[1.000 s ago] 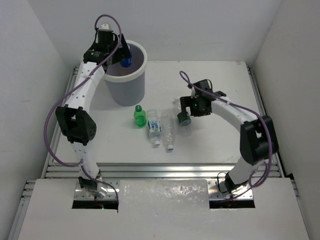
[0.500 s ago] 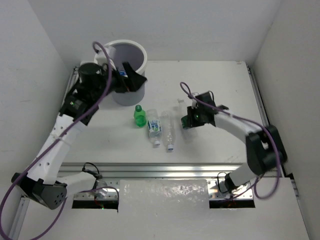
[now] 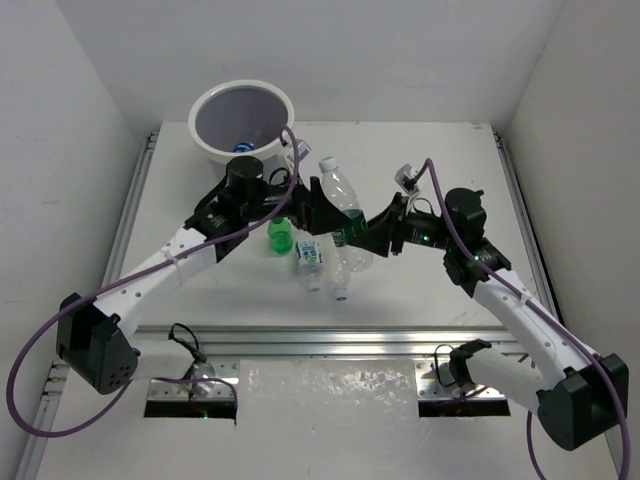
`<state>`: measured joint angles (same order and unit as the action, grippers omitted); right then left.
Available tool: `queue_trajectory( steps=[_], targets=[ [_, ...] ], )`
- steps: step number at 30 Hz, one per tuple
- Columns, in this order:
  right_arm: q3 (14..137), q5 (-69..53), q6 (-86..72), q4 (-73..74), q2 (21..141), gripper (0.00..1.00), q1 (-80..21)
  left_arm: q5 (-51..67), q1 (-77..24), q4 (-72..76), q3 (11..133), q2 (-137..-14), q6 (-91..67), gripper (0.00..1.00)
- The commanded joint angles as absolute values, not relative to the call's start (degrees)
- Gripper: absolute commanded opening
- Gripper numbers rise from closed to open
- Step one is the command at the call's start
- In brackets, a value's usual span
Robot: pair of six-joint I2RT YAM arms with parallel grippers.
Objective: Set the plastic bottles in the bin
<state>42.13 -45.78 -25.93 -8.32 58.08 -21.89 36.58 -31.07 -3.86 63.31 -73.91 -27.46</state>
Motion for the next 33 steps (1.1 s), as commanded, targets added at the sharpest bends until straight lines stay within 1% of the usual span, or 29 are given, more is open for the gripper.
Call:
queue_trajectory(
  steps=[1,2,3,4,5,6,7,8,9,10,11,12,13,14,15,16,17,18,22,24,25,26,27,29,30,32,33],
  targets=[
    [44.5,-54.4,-29.1,-14.3,57.0,0.11,-22.7,43.3,-31.6,12.4,62.7,-72.1,-32.0,0.99],
    [44.8,-54.7,-29.4,-14.4,57.0,0.12,-22.7,45.4,-31.7,14.0,62.5,-72.0,-33.0,0.97],
    [45.2,-54.9,-29.7,-14.3,57.1,0.13,-22.7,46.3,-31.8,15.5,62.2,-72.2,-34.3,0.82],
    [45.9,-55.6,-30.0,-14.6,57.4,0.13,-22.7,47.0,-32.0,17.3,62.2,-72.2,-34.7,0.73],
    [46.4,-57.9,-30.4,-14.9,58.0,0.17,-22.7,47.3,-31.9,17.8,62.5,-72.1,-35.2,0.36],
    [46.4,-58.4,-30.7,-14.9,58.2,0.22,-22.7,47.1,-32.0,17.9,63.0,-72.0,-35.0,0.19],
    [46.0,-58.5,-31.6,-15.3,58.1,0.35,-22.7,45.1,-31.9,16.3,63.6,-72.0,-34.5,0.05],
    [45.7,-56.4,-31.6,-14.9,57.1,0.53,-22.5,42.0,-32.0,13.3,64.9,-71.9,-33.2,0.0],
    [44.9,-54.1,-31.0,-12.1,56.2,0.98,-22.1,36.7,-32.0,3.6,68.9,-71.6,-29.8,0.0],
    [44.8,-51.0,-29.0,-9.3,55.2,0.99,-21.9,30.6,-31.9,-2.6,71.3,-71.8,-28.8,0.0],
    [45.2,-41.3,-27.7,-6.0,53.5,0.99,-21.7,16.9,-31.6,-8.0,74.3,-72.2,-27.7,0.0],
    [45.6,-35.5,-26.9,-2.1,52.9,0.99,-21.7,9.0,-31.5,-13.2,80.5,-73.6,-26.2,0.0],
    [46.5,-29.8,-26.6,4.9,52.6,0.99,-21.7,1.7,-30.7,-22.0,83.6,-74.5,-25.8,0.0],
    [46.8,-24.5,-27.2,7.4,52.4,0.99,-21.7,-10.8,-29.9,-25.2,86.5,-75.5,-25.7,0.0],
    [47.1,-17.3,-27.8,11.1,52.9,0.99,-21.7,-14.8,-28.4,-29.6,91.4,-77.4,-25.8,0.0],
    [47.5,-15.1,-28.6,12.6,53.7,0.99,-21.7,-18.0,-24.4,-30.7,93.2,-78.4,-25.6,0.0],
    [48.0,-13.3,-28.8,14.1,54.7,0.99,-21.8,-18.4,-21.9,-31.4,94.9,-79.5,-25.5,0.0],
    [48.8,-12.3,-29.2,16.3,57.4,0.99,-21.8,-17.9,-17.0,-32.3,98.1,-82.1,-25.6,0.0],
    [49.9,-12.0,-29.9,18.7,63.7,0.99,-22.1,-20.7,-11.7,-35.7,107.5,-90.9,-23.9,0.01],
    [51.4,-11.5,-30.1,19.6,68.1,0.99,-22.5,-20.7,-9.8,-37.7,112.9,-97.1,-23.1,0.06],
    [51.9,-11.0,-30.1,19.9,69.5,0.99,-23.6,-20.8,-9.1,-38.2,114.5,-98.9,-22.9,0.14],
    [53.4,-8.7,-30.0,20.2,72.7,0.98,-24.5,-19.3,-7.9,-39.0,117.4,-102.4,-22.5,0.18],
    [55.1,-7.1,-29.9,20.6,74.2,0.98,-26.4,-18.2,-7.4,-39.1,119.4,-104.9,-22.1,0.31],
    [57.0,-5.5,-29.4,20.8,77.6,0.98,-28.2,-16.9,-6.6,-40.1,121.3,-106.9,-22.0,0.52],
    [58.0,-4.1,-29.4,20.9,81.3,0.98,-28.9,-16.1,-6.7,-40.4,122.0,-107.5,-22.1,0.71],
    [60.3,-4.0,-29.8,21.0,85.1,0.97,-30.4,-15.6,-6.7,-40.1,121.3,-106.9,-22.5,0.8],
    [60.8,-3.6,-30.0,20.9,86.9,0.97,-30.9,-14.3,-6.7,-39.3,120.2,-105.9,-22.5,0.91]
  ],
)
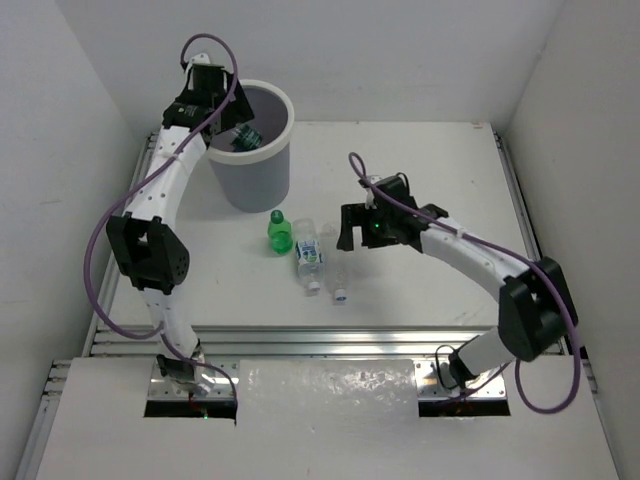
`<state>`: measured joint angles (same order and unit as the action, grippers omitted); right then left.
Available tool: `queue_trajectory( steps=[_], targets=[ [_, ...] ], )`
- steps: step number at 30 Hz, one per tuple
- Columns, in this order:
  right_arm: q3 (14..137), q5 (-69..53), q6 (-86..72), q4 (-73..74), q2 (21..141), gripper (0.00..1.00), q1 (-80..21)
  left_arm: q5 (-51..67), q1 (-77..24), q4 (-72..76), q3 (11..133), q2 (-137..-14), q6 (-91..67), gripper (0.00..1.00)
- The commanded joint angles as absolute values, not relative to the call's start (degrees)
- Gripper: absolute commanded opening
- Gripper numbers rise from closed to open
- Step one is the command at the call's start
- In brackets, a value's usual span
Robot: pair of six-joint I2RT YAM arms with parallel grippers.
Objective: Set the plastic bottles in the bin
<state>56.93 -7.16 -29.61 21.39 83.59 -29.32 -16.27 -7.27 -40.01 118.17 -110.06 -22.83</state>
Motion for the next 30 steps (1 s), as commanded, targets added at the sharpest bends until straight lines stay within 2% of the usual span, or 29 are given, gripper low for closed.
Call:
queue_trajectory(
  steps=[1,2,4,8,10,11,12,14,15,16,20,21,25,30],
  targets=[
    [61.3,-3.1,-30.1,20.8,90.7,0.97,-32.0,-14.0,-6.7,-38.7,118.1,-103.9,-22.5,0.95],
    [62.7,-1.7,-30.6,21.4,92.4,0.95,-32.6,-14.0,-6.7,-38.0,117.1,-102.8,-22.7,0.99],
    [63.3,-0.1,-30.8,21.6,96.8,0.94,-33.8,-13.4,-6.7,-38.0,114.7,-98.7,-22.3,1.0],
    [62.3,0.4,-31.5,19.7,101.6,0.84,-34.8,-12.4,-6.8,-38.4,109.1,-90.2,-21.4,1.0],
    [60.4,-1.3,-30.9,16.0,102.7,0.74,-34.7,-9.3,-6.9,-36.4,102.8,-83.4,-21.3,1.0],
    [59.8,-3.7,-29.9,14.9,103.0,0.68,-34.7,-7.8,-6.9,-35.5,100.5,-81.1,-21.2,1.0],
    [59.7,-2.6,-29.5,15.2,103.1,0.52,-34.7,-5.4,-7.1,-34.8,95.9,-76.7,-21.2,1.0],
    [59.0,0.0,-28.6,16.8,100.9,0.37,-34.5,-2.5,-7.7,-33.5,91.4,-72.6,-21.1,1.0],
    [58.3,3.9,-28.5,17.0,99.3,0.2,-34.5,1.1,-8.2,-33.1,89.1,-70.6,-21.1,1.0],
    [56.3,5.5,-28.3,16.8,97.3,0.14,-34.5,3.2,-8.9,-31.5,84.2,-66.8,-21.3,1.0],
    [51.4,7.3,-25.0,13.7,84.9,0.09,-34.5,13.5,-16.8,-24.6,72.7,-60.0,-23.7,1.0],
    [49.5,4.2,-23.4,11.3,78.3,0.09,-34.4,17.1,-18.9,-23.2,70.9,-59.4,-24.3,1.0],
    [39.6,-25.8,-18.5,-5.5,62.7,0.09,-32.9,31.3,-27.1,-11.2,62.8,-59.8,-27.8,1.0],
    [40.6,-38.0,-19.2,-8.3,55.4,0.07,-32.4,35.5,-32.9,-4.2,59.3,-62.4,-29.1,1.0]
  ],
)
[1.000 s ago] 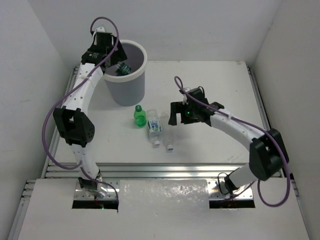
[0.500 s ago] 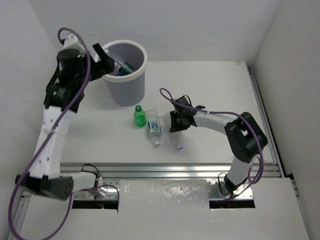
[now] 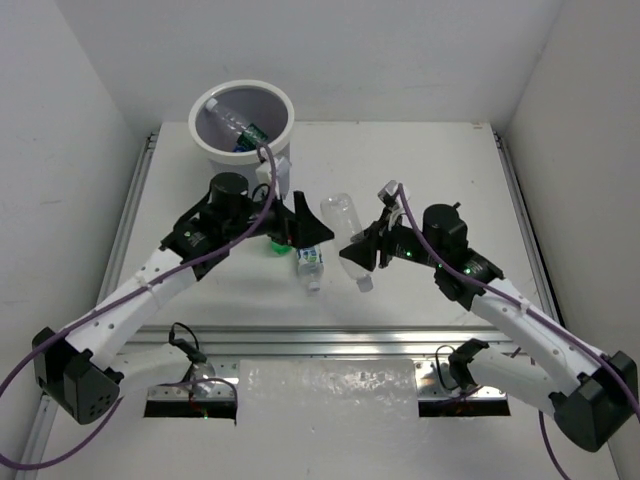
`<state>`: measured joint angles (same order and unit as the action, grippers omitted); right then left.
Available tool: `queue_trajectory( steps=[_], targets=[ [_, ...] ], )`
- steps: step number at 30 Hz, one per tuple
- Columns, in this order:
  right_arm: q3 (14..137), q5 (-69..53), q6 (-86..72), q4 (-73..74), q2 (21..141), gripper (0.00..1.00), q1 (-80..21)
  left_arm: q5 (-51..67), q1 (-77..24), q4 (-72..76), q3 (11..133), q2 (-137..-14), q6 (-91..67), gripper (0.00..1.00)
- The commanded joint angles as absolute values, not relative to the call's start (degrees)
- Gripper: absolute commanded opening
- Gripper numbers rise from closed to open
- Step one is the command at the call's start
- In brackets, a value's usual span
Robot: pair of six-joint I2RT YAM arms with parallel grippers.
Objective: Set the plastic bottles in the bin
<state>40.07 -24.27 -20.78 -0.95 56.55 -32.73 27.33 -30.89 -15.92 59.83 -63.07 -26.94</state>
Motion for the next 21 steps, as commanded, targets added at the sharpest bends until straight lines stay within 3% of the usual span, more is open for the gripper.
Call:
queue_trajectory(
  steps=[1,7,8,9,10,11,12,13,15,16,19,21],
  targets=[
    [41.2,-41.4,-19.6,-8.6,54.8,0.07,-32.5,36.7,-33.9,-2.5,58.8,-62.7,-29.5,1.0],
    [44.6,-48.4,-21.7,-9.3,55.3,0.1,-32.5,43.0,-36.3,8.4,58.6,-65.0,-33.9,1.0],
    [45.0,-48.4,-21.6,-8.9,55.5,0.11,-32.5,45.1,-36.5,10.4,58.4,-65.2,-34.8,0.91],
    [45.7,-48.8,-21.5,-8.4,55.7,0.15,-32.5,46.0,-36.6,13.6,58.5,-65.6,-36.2,0.76],
    [45.9,-49.0,-21.7,-8.3,55.9,0.21,-32.5,46.3,-36.7,13.9,58.9,-65.7,-36.4,0.25],
    [45.9,-46.8,-21.6,-7.8,55.3,0.34,-32.5,44.0,-36.7,12.8,60.5,-65.6,-35.2,0.06],
    [45.8,-44.2,-21.0,-5.9,54.6,0.8,-32.5,41.2,-36.7,6.4,62.2,-65.6,-33.6,0.0],
    [45.9,-41.3,-20.4,-4.4,53.1,0.99,-32.3,32.0,-36.7,1.9,64.3,-65.6,-31.8,0.0],
    [46.4,-27.9,-18.6,2.5,51.4,0.99,-32.2,18.8,-36.5,-14.0,72.0,-66.4,-28.3,0.0],
    [46.9,-22.1,-18.5,5.1,50.9,0.99,-32.1,2.8,-36.3,-19.1,75.5,-67.3,-27.5,0.0],
    [49.8,0.7,-20.2,15.3,50.8,0.99,-32.1,-19.0,-32.9,-33.4,91.2,-73.5,-26.5,0.0],
    [50.8,7.7,-20.6,19.3,52.0,0.99,-32.0,-20.5,-25.4,-36.6,95.6,-75.6,-25.8,0.0]
  ],
)
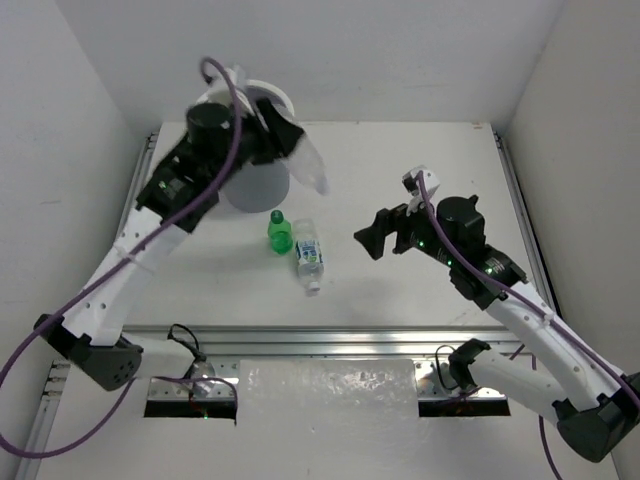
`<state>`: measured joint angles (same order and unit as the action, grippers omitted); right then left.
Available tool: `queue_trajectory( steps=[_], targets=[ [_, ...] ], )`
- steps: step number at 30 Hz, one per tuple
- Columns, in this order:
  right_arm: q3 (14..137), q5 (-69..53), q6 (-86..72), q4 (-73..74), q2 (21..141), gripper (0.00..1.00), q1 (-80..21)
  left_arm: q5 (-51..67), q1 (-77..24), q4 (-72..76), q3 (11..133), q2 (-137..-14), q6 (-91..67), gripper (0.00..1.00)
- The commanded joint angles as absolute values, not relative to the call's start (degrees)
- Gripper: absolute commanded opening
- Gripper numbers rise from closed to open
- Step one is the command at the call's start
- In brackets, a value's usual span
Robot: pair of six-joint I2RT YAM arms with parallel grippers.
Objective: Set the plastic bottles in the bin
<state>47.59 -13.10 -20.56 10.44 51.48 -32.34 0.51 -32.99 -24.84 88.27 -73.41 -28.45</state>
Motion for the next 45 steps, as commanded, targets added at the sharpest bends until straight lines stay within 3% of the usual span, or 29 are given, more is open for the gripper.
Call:
queue_trajectory(
  steps=[1,6,16,17,19,20,22,23,25,26,27,36,39,40,45],
  targets=[
    [50.8,7.9,-20.3,20.2,53.2,0.99,-32.0,-20.6,-20.2,-37.5,99.3,-78.2,-25.7,0.0],
    [47.8,4.8,-20.0,18.3,55.5,0.99,-31.9,-24.3,-11.4,-42.6,114.6,-90.0,-23.7,0.0],
    [44.1,-3.8,-22.1,12.5,63.6,0.99,-31.9,-22.8,-5.7,-44.8,124.3,-107.5,-20.7,0.0],
    [44.2,-5.4,-23.3,11.4,64.6,0.99,-32.0,-22.6,-5.6,-44.7,123.6,-108.2,-20.3,0.08],
    [46.2,-9.4,-24.9,11.6,69.1,0.99,-32.2,-21.1,-4.8,-46.4,123.0,-111.0,-20.2,0.16],
    [47.0,-9.8,-26.9,11.6,71.0,0.99,-32.3,-19.7,-4.5,-47.2,123.0,-112.3,-20.2,0.29],
    [49.4,-10.1,-28.9,11.6,76.2,0.99,-33.6,-16.7,-3.3,-49.8,124.4,-115.3,-21.8,0.46],
    [50.3,-8.7,-29.5,11.6,77.9,0.99,-34.2,-15.4,-2.9,-50.4,124.8,-115.9,-22.2,0.61],
    [53.1,-7.4,-31.5,12.0,82.5,0.99,-36.4,-15.6,-2.6,-51.2,125.4,-115.4,-23.5,0.74],
    [54.1,-6.6,-32.0,12.0,84.1,0.99,-37.1,-15.6,-2.6,-50.8,125.0,-114.4,-23.6,0.95],
    [56.3,-6.1,-32.3,12.0,85.7,0.99,-38.7,-15.7,-2.6,-49.9,124.2,-112.3,-23.6,1.0],
    [69.1,2.1,-34.2,18.0,103.3,0.99,-44.5,-17.7,-2.5,-48.8,123.9,-96.4,-22.3,1.0],
    [71.3,3.4,-34.0,18.5,107.7,0.91,-44.7,-15.2,-2.5,-45.5,118.8,-88.2,-21.5,1.0],
    [71.4,4.7,-33.8,18.6,108.4,0.8,-44.8,-14.2,-2.5,-44.6,117.1,-86.2,-21.2,1.0],
    [67.4,9.6,-32.4,15.4,105.8,0.42,-45.2,-3.3,-2.5,-36.7,93.2,-67.1,-22.3,1.0]
  ],
)
